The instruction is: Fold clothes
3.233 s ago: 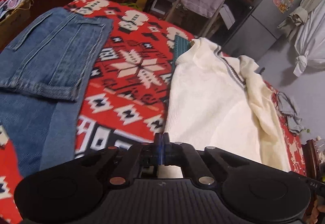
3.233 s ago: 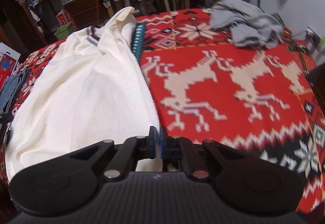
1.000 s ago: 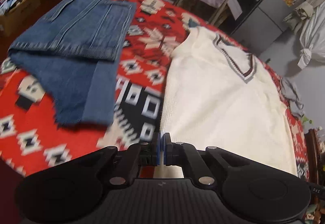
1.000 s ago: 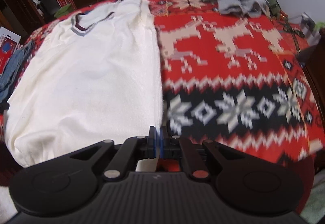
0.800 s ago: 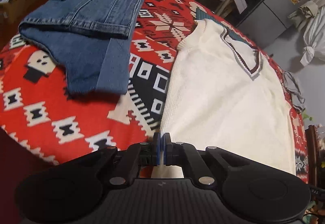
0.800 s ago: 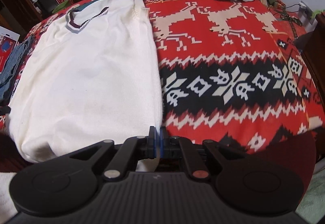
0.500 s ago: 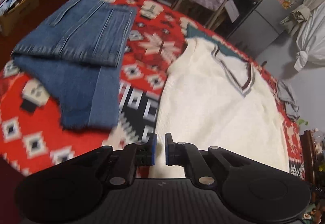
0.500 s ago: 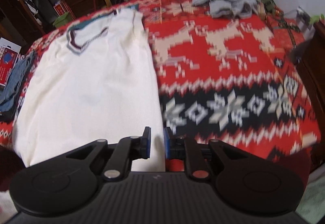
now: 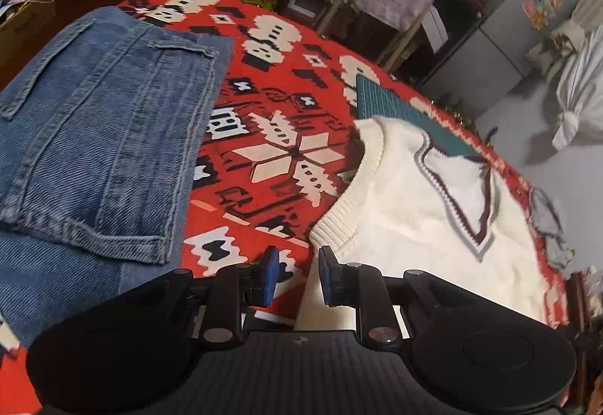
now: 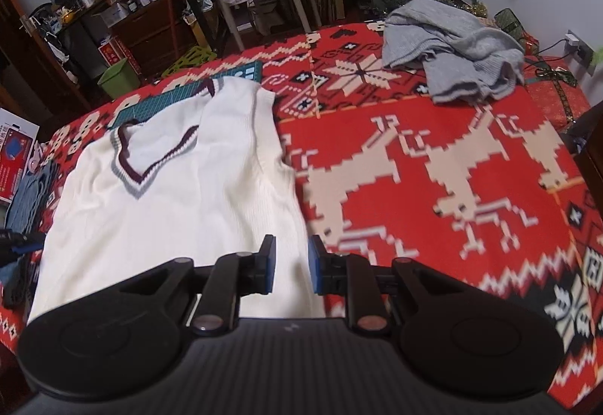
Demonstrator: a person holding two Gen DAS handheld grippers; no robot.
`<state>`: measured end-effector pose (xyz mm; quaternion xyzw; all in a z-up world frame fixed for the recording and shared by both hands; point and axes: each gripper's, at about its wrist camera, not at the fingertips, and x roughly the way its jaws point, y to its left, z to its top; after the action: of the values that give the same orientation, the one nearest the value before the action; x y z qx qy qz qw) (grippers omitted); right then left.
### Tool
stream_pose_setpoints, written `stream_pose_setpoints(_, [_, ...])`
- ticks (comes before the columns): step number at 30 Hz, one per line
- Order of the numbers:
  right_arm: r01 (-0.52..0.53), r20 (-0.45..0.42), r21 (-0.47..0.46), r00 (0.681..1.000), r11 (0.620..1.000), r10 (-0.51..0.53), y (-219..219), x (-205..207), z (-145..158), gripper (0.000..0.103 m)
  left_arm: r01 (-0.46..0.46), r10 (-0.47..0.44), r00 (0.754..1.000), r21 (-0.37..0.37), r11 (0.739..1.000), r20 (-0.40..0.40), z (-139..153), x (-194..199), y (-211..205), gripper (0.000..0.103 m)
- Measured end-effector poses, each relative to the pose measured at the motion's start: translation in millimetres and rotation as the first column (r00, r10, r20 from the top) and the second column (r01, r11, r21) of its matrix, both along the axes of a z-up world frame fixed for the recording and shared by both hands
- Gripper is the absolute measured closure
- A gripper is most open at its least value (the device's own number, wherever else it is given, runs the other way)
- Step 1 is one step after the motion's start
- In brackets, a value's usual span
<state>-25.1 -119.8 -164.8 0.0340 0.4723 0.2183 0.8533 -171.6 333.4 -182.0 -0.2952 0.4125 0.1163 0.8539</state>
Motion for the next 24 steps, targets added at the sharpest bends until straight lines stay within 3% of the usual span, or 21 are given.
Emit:
stream_pose_setpoints(3, [-0.006,-0.006,-0.006,1.0,1.0,0.006,8,8,-4,0.083,0.027,-0.027,1.0,0.028,0.999,0.001,-3,6,-4,0.083])
stream_pose_setpoints(6, [-0.009,-0.011,-0.019,1.0,1.0,0.009,14,16,-10,0.083,0.09,-0.087,0.996,0.112,0.99,-0.031,0,15,-17,0.084])
stream_pose_setpoints(10, [-0.012,0.009,-0.06,1.0,0.998,0.012,21,24,-15,0.083,0.194,-0.171,0.979,0.254,0.948,-0.11,2,24,-42,0.084])
stream_pose_setpoints(13, [-0.013,0.026,-0.085,1.0,0.996,0.015,26,29,-18,0.083,0.224,-0.184,0.97,0.298,0.928,-0.156,2,27,-53,0.084])
stream_pose_setpoints(16, [-0.031,0.041,-0.102,0.999,0.994,0.035,30,32,-21,0.08,0.235,-0.19,0.966,0.29,0.928,-0.175,4,30,-56,0.085])
stream_pose_setpoints(22, [-0.051,0.05,-0.102,0.997,0.994,0.056,37,41,-30,0.079,0.179,-0.155,0.979,0.19,0.965,-0.133,4,28,-44,0.087])
stream_pose_setpoints(24, [-0.053,0.038,-0.087,0.998,0.995,0.056,40,46,-35,0.08,0.18,-0.154,0.979,0.205,0.962,-0.136,4,29,-48,0.091])
